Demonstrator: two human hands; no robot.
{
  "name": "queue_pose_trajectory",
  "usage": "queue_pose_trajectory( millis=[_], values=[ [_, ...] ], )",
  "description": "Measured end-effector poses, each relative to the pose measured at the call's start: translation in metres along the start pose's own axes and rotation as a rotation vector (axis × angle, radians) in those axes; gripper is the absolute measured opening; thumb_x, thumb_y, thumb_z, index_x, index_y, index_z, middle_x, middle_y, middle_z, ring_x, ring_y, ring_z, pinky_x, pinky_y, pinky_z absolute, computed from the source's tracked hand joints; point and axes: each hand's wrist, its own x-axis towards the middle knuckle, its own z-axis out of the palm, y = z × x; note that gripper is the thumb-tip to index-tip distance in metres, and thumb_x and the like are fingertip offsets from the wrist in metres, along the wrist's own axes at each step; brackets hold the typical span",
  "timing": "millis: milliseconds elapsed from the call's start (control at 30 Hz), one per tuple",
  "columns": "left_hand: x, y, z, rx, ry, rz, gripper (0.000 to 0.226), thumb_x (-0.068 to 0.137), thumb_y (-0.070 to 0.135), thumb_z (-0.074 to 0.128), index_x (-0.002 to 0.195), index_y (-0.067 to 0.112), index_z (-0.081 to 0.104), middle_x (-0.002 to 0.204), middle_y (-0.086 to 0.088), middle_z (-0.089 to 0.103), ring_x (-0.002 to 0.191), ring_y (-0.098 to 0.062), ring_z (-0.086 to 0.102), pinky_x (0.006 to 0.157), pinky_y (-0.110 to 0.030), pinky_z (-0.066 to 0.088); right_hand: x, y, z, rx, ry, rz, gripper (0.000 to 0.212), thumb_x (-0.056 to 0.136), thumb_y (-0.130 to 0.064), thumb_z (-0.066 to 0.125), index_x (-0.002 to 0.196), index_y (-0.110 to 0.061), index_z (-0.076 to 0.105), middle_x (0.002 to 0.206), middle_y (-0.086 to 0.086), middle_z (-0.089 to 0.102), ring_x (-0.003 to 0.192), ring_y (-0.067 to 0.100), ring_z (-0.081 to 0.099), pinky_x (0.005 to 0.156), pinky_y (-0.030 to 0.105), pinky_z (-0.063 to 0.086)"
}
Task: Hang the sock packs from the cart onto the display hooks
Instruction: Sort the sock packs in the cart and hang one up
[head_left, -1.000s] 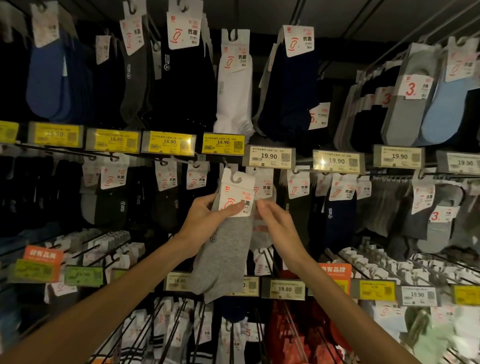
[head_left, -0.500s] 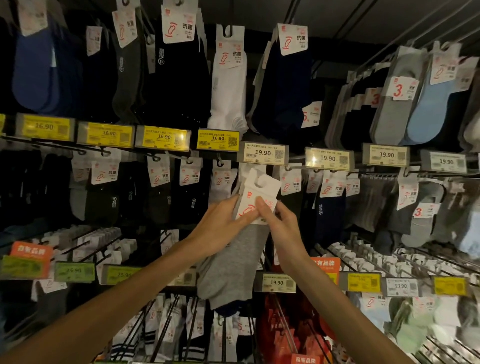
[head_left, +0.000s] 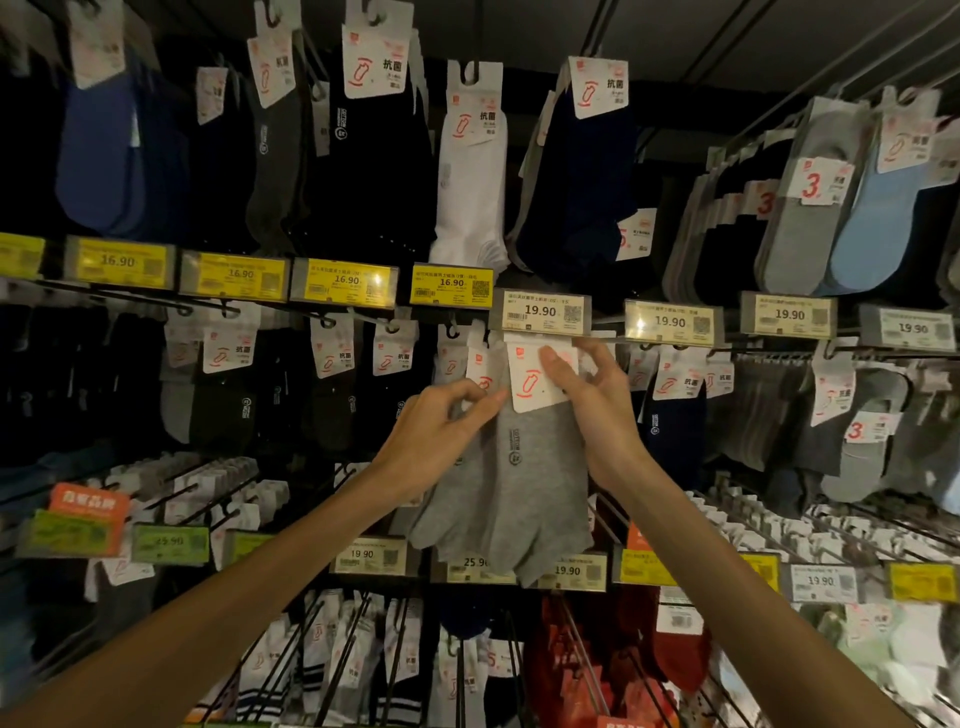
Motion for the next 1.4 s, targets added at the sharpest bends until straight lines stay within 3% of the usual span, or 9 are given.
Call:
queue_pose_trajectory(
  millis=[100,233,400,600,700,867,1000,1233,1400],
  values=[
    [0.002,0.008,0.000,-0.108,0.040,0.040,0.030,0.097,0.043,0.056,0.077,0.024,0.070,0.094,0.008,0.074,0.095,-0.008,0.068,0.087,-0.033,0.055,0.008,-0.011,0.008,-0.012,-0.004,-0.038,0.037,0.090,-0.017,0.068,0.125,-0.017,0.058,0.111,0.001,0.073,0.098,0.013,0.071,0.079,0.030,0.060],
    [0.007,0.011,-0.001,-0.172,0.070,0.031,0.031,0.098,0.035,0.058,0.082,0.011,0.069,0.096,0.008,0.074,0.098,-0.003,0.067,0.085,-0.024,0.050,0.012,-0.011,0.013,0.025,0.023,0.018,0.035,0.088,-0.015,0.070,0.123,-0.015,0.061,0.107,0.001,0.074,0.096,0.014,0.072,0.081,0.033,0.059],
    [0.008,0.011,0.000,-0.182,0.073,-0.002,0.026,0.094,0.039,0.062,0.079,0.019,0.071,0.096,0.009,0.074,0.099,-0.005,0.066,0.095,-0.033,0.051,0.010,-0.010,0.010,0.048,0.037,0.016,0.033,0.090,-0.011,0.067,0.123,-0.015,0.062,0.106,0.001,0.074,0.093,0.014,0.072,0.072,0.026,0.059],
    [0.009,0.009,0.000,-0.262,0.059,-0.034,0.030,0.094,0.040,0.063,0.086,0.013,0.073,0.098,0.005,0.074,0.102,-0.011,0.068,0.100,-0.042,0.050,0.014,-0.016,0.002,0.041,-0.016,0.042,0.040,0.090,-0.009,0.066,0.128,-0.018,0.058,0.111,0.002,0.073,0.099,0.017,0.071,0.079,0.032,0.058],
    [0.009,0.008,0.001,-0.320,0.056,-0.058,0.030,0.093,0.037,0.065,0.088,0.009,0.073,0.099,0.002,0.075,0.102,-0.013,0.068,0.096,-0.038,0.052,0.014,-0.017,0.000,-0.007,-0.071,0.015,0.039,0.090,-0.006,0.065,0.126,-0.017,0.057,0.115,0.004,0.071,0.103,0.018,0.069,0.084,0.034,0.058],
    [0.008,0.010,-0.002,-0.380,0.086,-0.092,0.028,0.092,0.033,0.066,0.085,0.006,0.069,0.091,-0.001,0.073,0.087,-0.007,0.069,0.072,-0.015,0.052,0.020,-0.015,0.003,-0.002,-0.002,-0.006,0.040,0.090,-0.003,0.065,0.128,-0.013,0.057,0.115,0.005,0.071,0.102,0.017,0.070,0.077,0.029,0.059],
    [0.010,0.007,-0.003,-0.368,0.093,-0.105,0.029,0.089,0.034,0.070,0.090,0.005,0.071,0.097,-0.002,0.074,0.094,-0.011,0.070,0.082,-0.025,0.055,0.025,-0.016,0.003,-0.012,-0.013,0.029,0.040,0.088,-0.002,0.066,0.126,-0.012,0.059,0.115,0.007,0.070,0.102,0.018,0.070,0.078,0.030,0.059],
    [0.011,0.004,0.002,-0.438,0.096,-0.157,0.033,0.090,0.036,0.068,0.096,0.003,0.072,0.098,-0.001,0.075,0.096,-0.011,0.070,0.085,-0.027,0.053,0.028,-0.025,0.006,-0.053,-0.029,0.048,0.033,0.087,0.000,0.067,0.117,-0.013,0.064,0.106,0.005,0.073,0.096,0.018,0.071,0.076,0.031,0.059],
    [0.010,0.006,0.001,-0.463,0.083,-0.174,0.038,0.092,0.038,0.065,0.099,0.001,0.071,0.099,-0.002,0.075,0.094,-0.010,0.071,0.076,-0.019,0.050,0.024,-0.021,0.009,-0.004,0.015,0.025,0.027,0.088,0.001,0.066,0.107,-0.019,0.065,0.102,0.000,0.073,0.090,0.011,0.071,0.069,0.025,0.059]
  ],
)
